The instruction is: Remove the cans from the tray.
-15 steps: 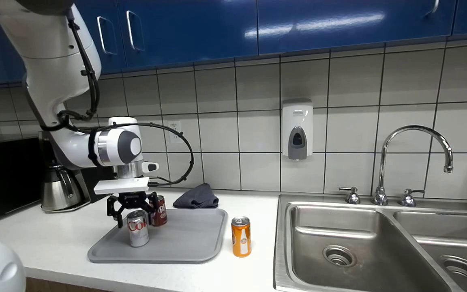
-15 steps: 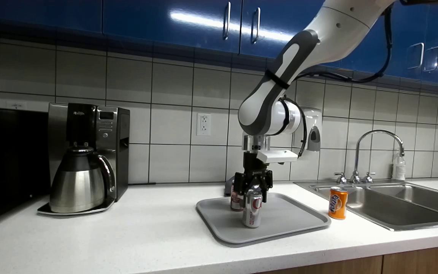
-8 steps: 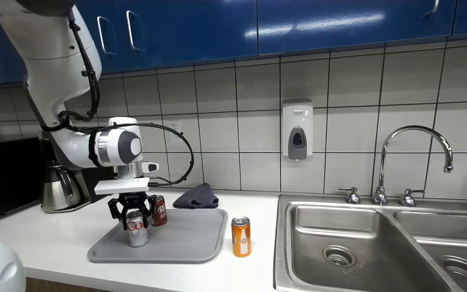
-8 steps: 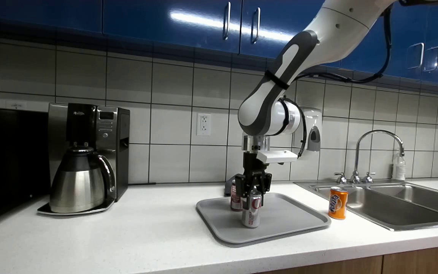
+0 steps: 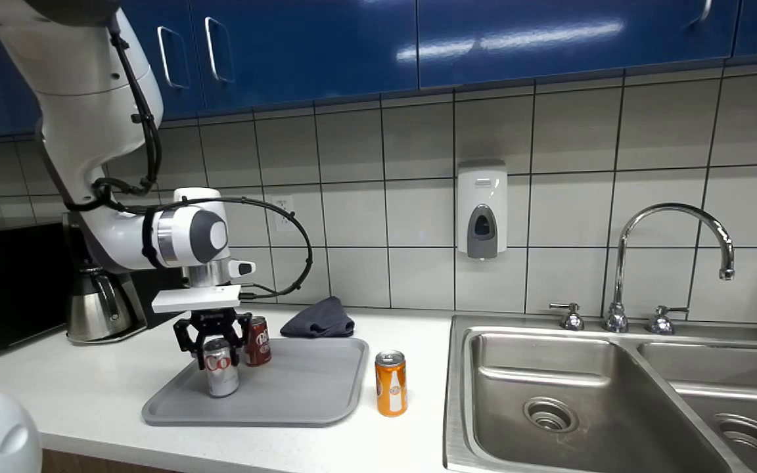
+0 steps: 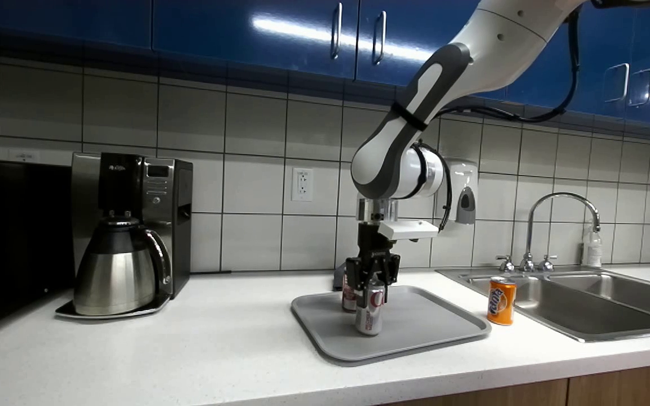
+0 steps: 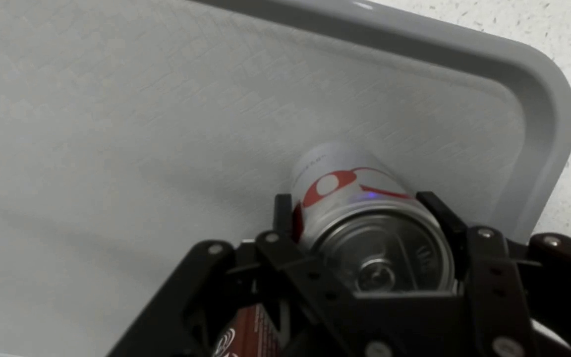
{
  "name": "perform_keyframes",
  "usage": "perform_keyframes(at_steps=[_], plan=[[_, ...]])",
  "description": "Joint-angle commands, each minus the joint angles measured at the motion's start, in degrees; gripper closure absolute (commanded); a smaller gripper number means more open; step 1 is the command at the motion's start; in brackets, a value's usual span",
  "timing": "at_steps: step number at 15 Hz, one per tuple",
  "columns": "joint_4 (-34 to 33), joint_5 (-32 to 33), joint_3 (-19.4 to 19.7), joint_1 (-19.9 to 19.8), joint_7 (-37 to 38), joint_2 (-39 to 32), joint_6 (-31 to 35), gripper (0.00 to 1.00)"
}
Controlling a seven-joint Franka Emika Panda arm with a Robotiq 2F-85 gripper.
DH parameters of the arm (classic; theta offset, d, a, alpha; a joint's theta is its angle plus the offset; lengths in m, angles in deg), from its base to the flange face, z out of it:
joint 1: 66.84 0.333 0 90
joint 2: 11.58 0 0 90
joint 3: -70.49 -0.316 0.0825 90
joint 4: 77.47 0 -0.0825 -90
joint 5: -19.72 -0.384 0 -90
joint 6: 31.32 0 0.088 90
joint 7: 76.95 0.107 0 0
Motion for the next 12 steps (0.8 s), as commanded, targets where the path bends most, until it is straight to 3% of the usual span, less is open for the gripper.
perform_keyframes(at_steps=[1,12], plan=[[-2.2,0.7,-1.3,0.6,-1.0,1.1,-1.5,0.62],[-11.0,-0.4,-7.0,4.0,-9.2,-1.4,-3.8,0.62]])
